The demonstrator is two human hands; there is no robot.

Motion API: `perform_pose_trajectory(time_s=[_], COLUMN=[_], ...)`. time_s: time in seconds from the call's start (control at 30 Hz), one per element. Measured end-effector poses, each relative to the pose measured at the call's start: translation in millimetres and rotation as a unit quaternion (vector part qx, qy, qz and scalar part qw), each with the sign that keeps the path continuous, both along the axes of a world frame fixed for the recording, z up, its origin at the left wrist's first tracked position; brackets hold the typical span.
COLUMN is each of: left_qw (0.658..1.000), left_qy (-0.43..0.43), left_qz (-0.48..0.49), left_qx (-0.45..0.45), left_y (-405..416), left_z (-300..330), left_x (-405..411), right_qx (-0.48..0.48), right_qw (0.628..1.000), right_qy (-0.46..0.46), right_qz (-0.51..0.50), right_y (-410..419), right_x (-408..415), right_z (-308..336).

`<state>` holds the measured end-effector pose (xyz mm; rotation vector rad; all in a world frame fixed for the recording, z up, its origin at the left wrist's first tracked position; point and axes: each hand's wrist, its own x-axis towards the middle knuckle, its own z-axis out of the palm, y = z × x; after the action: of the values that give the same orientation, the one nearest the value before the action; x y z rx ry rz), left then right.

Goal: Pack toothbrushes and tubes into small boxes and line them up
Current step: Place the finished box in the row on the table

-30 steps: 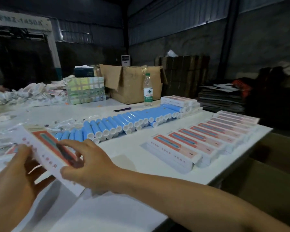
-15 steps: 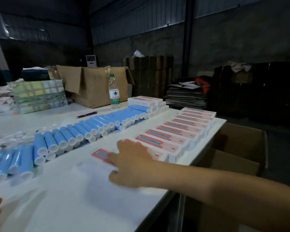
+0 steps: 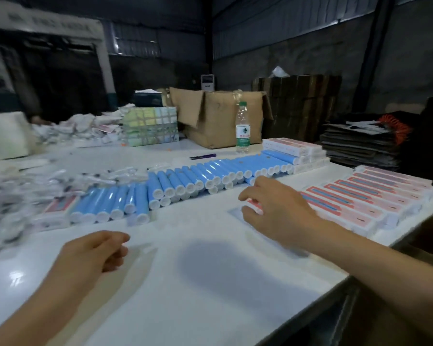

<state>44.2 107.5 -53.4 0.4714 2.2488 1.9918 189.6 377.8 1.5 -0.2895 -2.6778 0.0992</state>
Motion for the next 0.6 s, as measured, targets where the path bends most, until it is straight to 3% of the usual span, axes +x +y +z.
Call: perform_pose_trajectory(time_s=[0.2,0.43,0.6], left_qw=[0.996,0.992,0.992], left_qy=[0.061,0.064,0.045], left_qz=[-0.016,-0.031,-0.042], left_qx=[-0.063,-0.104,-0.111], left_y=[-9,-13,-8], left_z=[-2,-2,0], left_x=[6,8,7], right_qx=[-0.036,-0.01,-0.001], right_qw=[0.987,0.984,0.984], right_qy=[0.003,-0.054,-0.044], right_qz=[0.155,0.171,0.172], right_y=[-96,-133,-123], right_x=[-68,-117,-120], right_z=[-5,-49,-59])
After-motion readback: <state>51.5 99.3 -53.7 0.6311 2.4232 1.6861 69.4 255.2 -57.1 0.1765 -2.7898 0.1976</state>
